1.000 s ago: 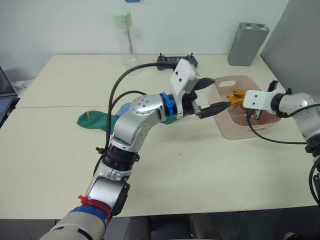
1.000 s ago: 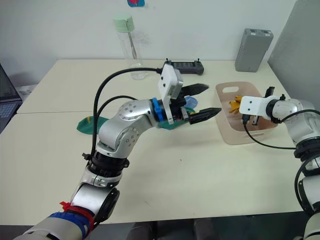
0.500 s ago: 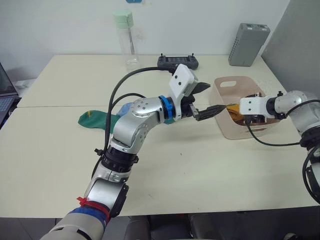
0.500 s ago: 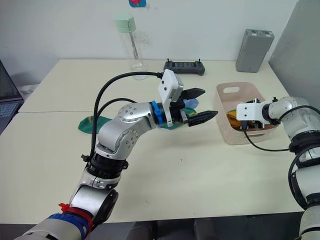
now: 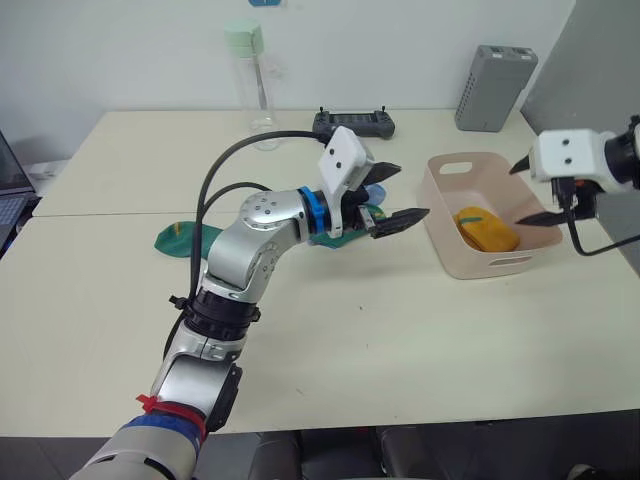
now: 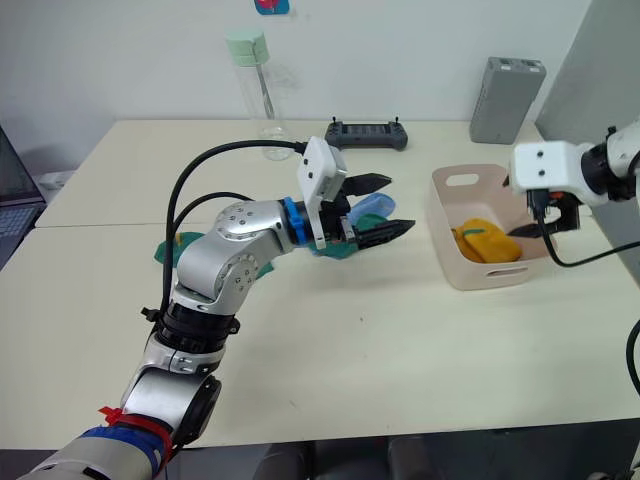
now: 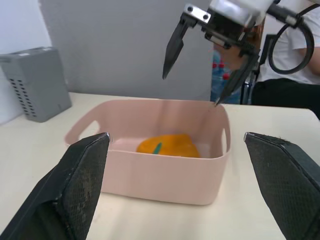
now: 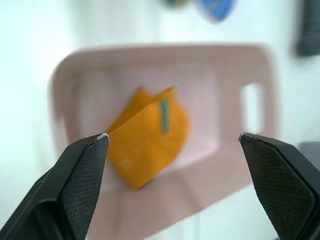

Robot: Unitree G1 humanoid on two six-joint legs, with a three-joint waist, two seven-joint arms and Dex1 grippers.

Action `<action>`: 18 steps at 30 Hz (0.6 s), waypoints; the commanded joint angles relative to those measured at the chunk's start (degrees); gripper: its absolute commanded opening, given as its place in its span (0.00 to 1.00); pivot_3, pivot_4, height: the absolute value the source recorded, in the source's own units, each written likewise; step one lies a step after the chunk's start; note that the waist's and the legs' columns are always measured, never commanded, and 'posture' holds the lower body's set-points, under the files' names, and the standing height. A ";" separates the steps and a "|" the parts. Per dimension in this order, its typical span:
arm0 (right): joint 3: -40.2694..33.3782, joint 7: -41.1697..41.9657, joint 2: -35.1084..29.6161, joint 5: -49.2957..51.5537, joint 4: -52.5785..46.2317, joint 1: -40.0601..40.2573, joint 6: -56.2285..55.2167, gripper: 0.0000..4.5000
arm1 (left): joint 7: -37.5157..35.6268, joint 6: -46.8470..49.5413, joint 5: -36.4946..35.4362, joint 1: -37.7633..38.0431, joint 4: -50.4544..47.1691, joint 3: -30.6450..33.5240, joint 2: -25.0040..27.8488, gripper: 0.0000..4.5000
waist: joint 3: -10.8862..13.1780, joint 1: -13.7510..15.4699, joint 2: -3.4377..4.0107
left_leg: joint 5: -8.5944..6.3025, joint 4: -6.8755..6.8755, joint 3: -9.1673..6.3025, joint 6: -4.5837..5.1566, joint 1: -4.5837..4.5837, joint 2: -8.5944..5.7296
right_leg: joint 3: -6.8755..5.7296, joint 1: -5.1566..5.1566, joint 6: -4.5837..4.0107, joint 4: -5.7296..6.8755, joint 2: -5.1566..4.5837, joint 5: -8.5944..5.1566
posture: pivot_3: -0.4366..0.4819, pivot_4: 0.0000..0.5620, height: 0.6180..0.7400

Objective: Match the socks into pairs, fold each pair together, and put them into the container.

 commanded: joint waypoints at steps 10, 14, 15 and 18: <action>-17.46 -41.90 33.55 15.27 -38.98 20.78 34.32 0.99 | 10.97 -4.78 4.05 20.96 -10.94 8.99 4.90 1.00 | -0.03 1.29 0.03 | 0.01 -0.01 -0.36 -0.01 -0.18 -0.01 | -0.22 -0.06 -0.04 0.20 0.02 0.01 | 0.48 0.27 1.00; -11.32 -47.98 38.77 13.22 -48.43 37.84 32.64 0.99 | 14.04 -7.00 4.51 34.68 -16.92 11.74 4.51 1.00 | -0.20 2.62 -0.17 | -0.01 -0.05 -0.42 -0.02 -0.17 -0.03 | -0.27 0.07 -0.08 0.00 0.00 -0.02 | 0.48 0.27 1.00; -10.11 -48.97 39.15 12.72 -49.55 42.22 31.39 0.99 | 15.27 -7.15 4.24 37.30 -18.21 12.57 3.93 1.00 | -0.26 2.91 -0.26 | -0.01 -0.07 -0.43 -0.03 -0.17 -0.02 | -0.26 0.07 -0.10 -0.05 0.00 -0.03 | 0.48 0.27 1.00; -8.84 -51.97 39.65 11.69 -50.96 49.53 28.72 0.99 | 17.02 -8.26 4.55 42.16 -20.29 13.39 3.41 1.00 | -0.19 3.31 -0.19 | 0.00 -0.03 -0.41 -0.04 -0.22 -0.06 | -0.23 -0.01 -0.14 -0.02 -0.01 -0.07 | 0.48 0.27 1.00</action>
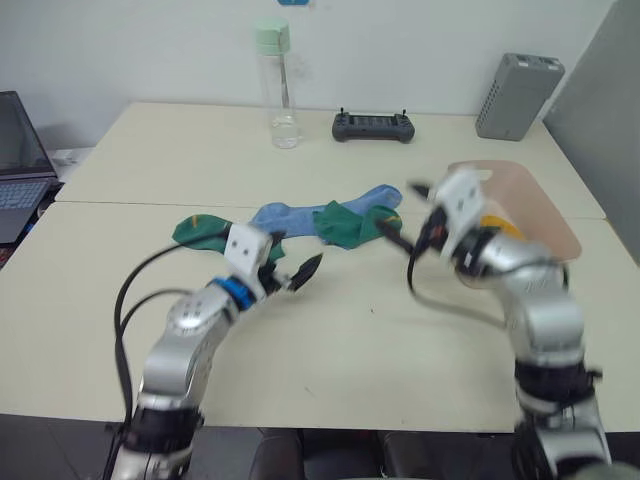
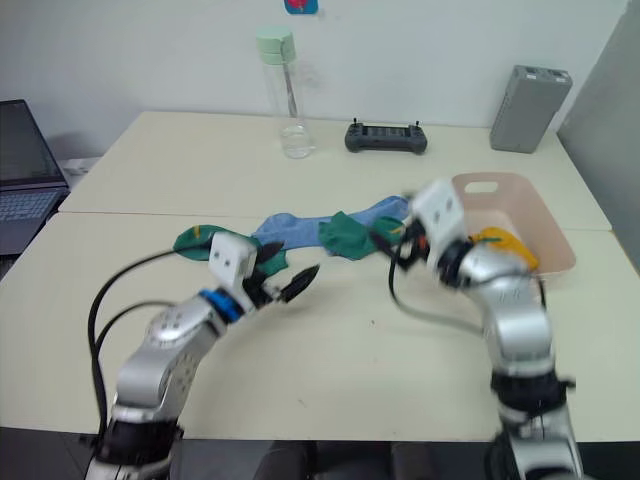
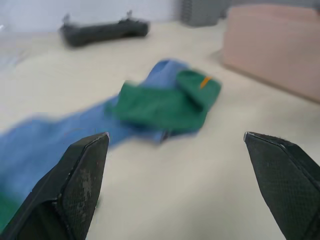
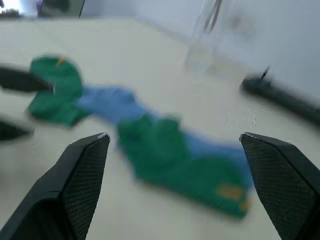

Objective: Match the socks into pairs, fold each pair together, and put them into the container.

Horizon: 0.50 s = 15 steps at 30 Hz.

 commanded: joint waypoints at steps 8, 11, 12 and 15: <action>-0.98 -7.58 -0.94 -1.95 -5.44 17.09 -11.27 0.99 | 2.29 -7.82 1.83 15.82 -7.73 1.80 -0.63 1.00 | -0.07 -1.06 -0.02 | 0.05 0.06 0.27 -0.01 0.39 0.10 | 0.24 0.13 -0.04 -0.01 0.01 -0.11 | 0.48 0.27 1.00; -1.16 -8.57 -1.47 -2.20 -5.71 19.05 -12.30 0.99 | 2.15 -8.62 1.53 17.86 -8.06 2.08 -0.51 1.00 | -0.07 -1.57 -0.02 | 0.05 0.06 0.29 -0.01 0.39 0.10 | 0.28 0.07 -0.05 -0.01 0.01 -0.11 | 0.48 0.27 1.00; -1.11 -8.61 -1.57 -1.90 -5.51 19.49 -11.94 0.99 | 2.09 -9.04 1.74 18.16 -7.77 1.99 -0.39 1.00 | -0.07 -1.59 -0.03 | 0.05 0.06 0.30 -0.01 0.38 0.10 | 0.29 0.05 -0.05 -0.01 0.01 -0.11 | 0.48 0.27 1.00; -0.88 -9.08 -1.80 -1.70 -4.55 18.94 -11.83 0.99 | 2.62 -9.87 2.66 17.92 -7.00 1.34 -0.41 1.00 | -0.08 -1.60 -0.05 | 0.04 0.06 0.31 -0.02 0.38 0.10 | 0.31 -0.03 -0.06 -0.02 0.01 -0.12 | 0.48 0.27 1.00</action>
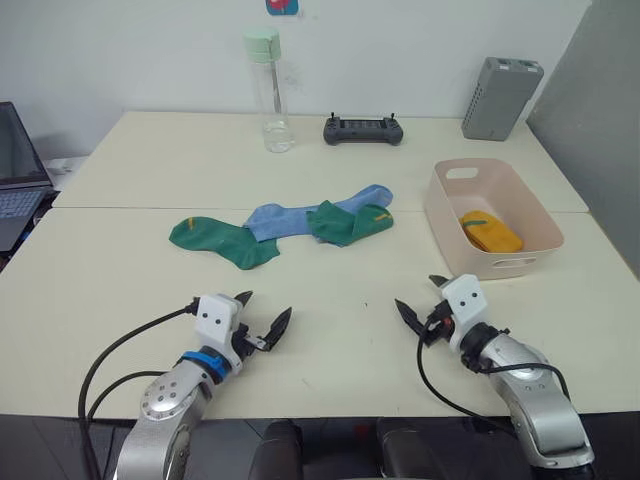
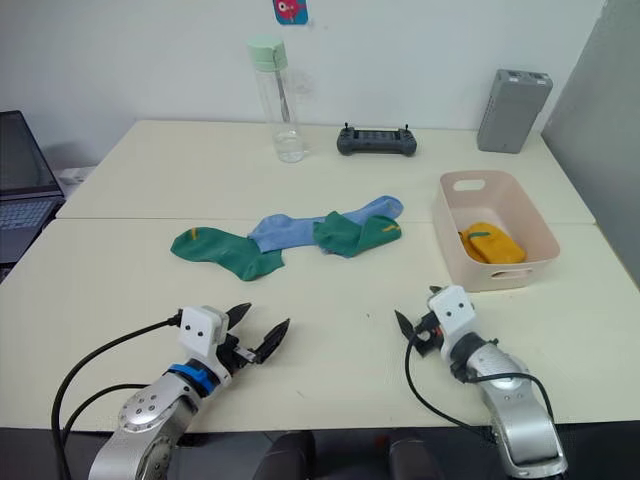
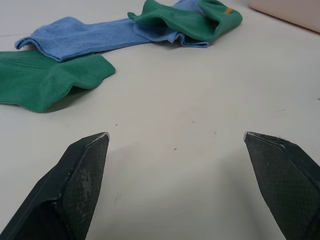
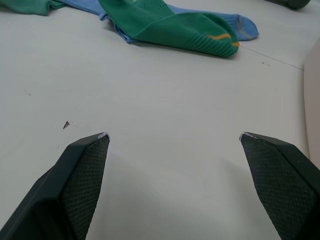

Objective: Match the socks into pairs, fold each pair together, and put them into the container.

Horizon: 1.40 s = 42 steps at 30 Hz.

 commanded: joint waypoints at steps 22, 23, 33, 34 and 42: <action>4.67 12.97 -5.24 19.55 -5.23 -29.41 17.81 0.99 | 4.27 2.16 12.28 -26.43 22.06 -2.49 5.76 1.00 | -0.02 0.30 -0.01 | -0.01 -0.20 -0.30 0.04 -0.30 -0.04 | -0.28 -0.01 0.16 -0.02 0.09 0.06 | 0.48 0.27 1.00; 5.07 12.73 -5.38 19.07 -5.09 -29.55 17.58 0.99 | 4.51 2.67 12.63 -27.08 22.84 -2.62 5.76 1.00 | -0.02 0.31 -0.01 | -0.01 -0.19 -0.31 0.04 -0.30 -0.05 | -0.29 0.00 0.17 -0.02 0.09 0.05 | 0.48 0.27 1.00; 4.76 11.49 -5.89 20.20 -6.17 -30.35 19.29 1.00 | 5.35 4.47 11.09 -27.25 21.61 -1.06 3.79 0.45 | -0.02 0.02 -0.01 | 0.01 -0.08 -0.30 0.04 -0.29 -0.03 | -0.25 0.02 0.35 0.00 0.09 0.05 | 0.48 0.27 1.00; 4.70 11.44 -5.96 20.36 -6.25 -30.34 19.47 1.00 | 5.24 4.48 11.05 -27.17 21.52 -1.04 3.93 0.39 | -0.02 0.02 -0.01 | 0.01 -0.08 -0.30 0.04 -0.29 -0.03 | -0.25 0.02 0.35 0.00 0.09 0.05 | 0.48 0.27 1.00; 4.02 10.73 -6.06 21.81 -6.44 -29.95 20.10 1.00 | 3.03 7.00 7.22 -25.53 18.91 1.09 4.12 0.00 | -0.02 -0.02 -0.01 | 0.01 -0.09 -0.30 0.04 -0.29 -0.04 | -0.24 0.02 0.35 0.00 0.09 0.05 | 0.48 0.27 1.00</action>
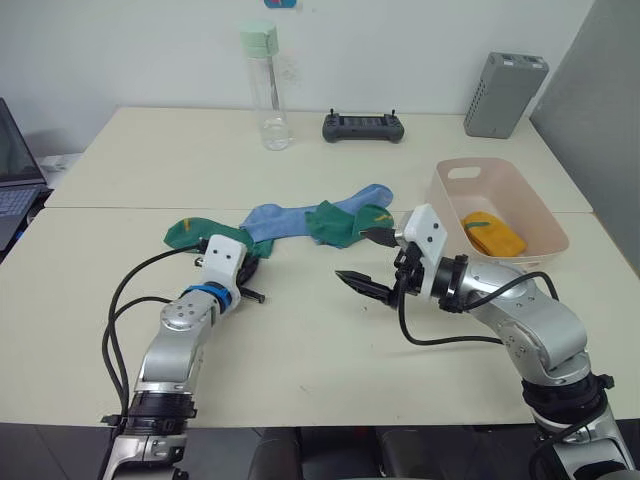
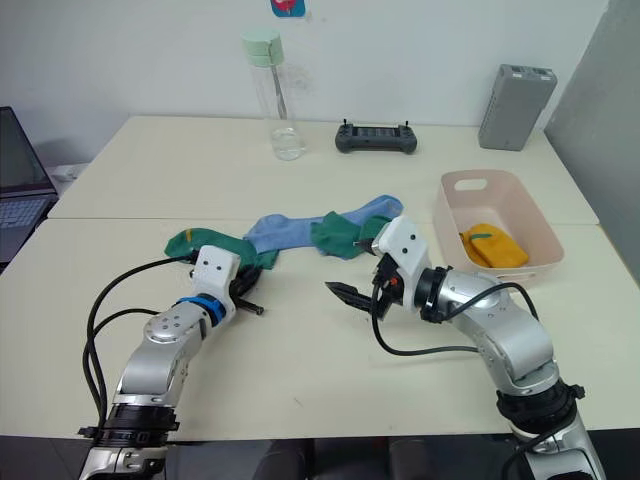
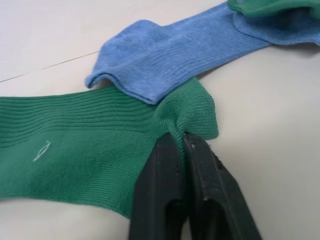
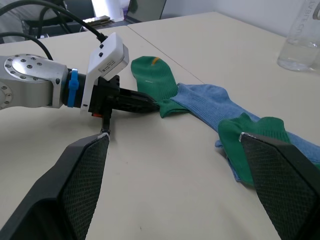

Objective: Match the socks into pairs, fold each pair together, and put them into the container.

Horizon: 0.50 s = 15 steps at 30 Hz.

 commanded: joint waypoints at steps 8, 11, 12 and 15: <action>-3.54 2.86 -6.36 3.20 -3.10 3.31 0.44 1.00 | -18.48 14.48 -17.75 8.69 -23.61 -6.27 4.73 0.00 | 0.01 0.37 -0.01 | -0.01 -0.04 -0.02 -0.01 0.00 0.01 | -0.05 0.00 -0.10 -0.01 -0.02 -0.07 | 0.48 0.27 1.00; -5.83 6.28 -11.18 4.91 -2.40 5.31 0.50 1.00 | -18.97 19.60 -21.41 5.60 -23.83 -9.41 2.29 0.00 | 0.01 0.71 -0.02 | 0.00 0.05 0.02 0.00 0.00 0.02 | -0.05 0.05 -0.09 -0.03 -0.04 -0.08 | 0.48 0.27 1.00; -6.53 6.86 -12.15 5.35 -1.94 5.41 0.46 1.00 | -19.13 20.28 -21.74 5.02 -23.70 -10.35 1.88 0.00 | 0.01 0.58 -0.03 | 0.00 0.09 0.08 0.00 0.00 0.00 | 0.01 0.06 -0.14 -0.04 -0.05 -0.10 | 0.48 0.27 1.00; -8.10 8.52 -14.87 5.97 -0.56 5.69 0.15 1.00 | -20.55 20.33 -21.79 3.57 -23.11 -14.22 0.87 0.00 | 0.01 -0.20 -0.03 | 0.00 0.14 0.15 0.01 0.03 0.01 | 0.11 0.05 -0.21 -0.04 -0.04 -0.14 | 0.48 0.27 1.00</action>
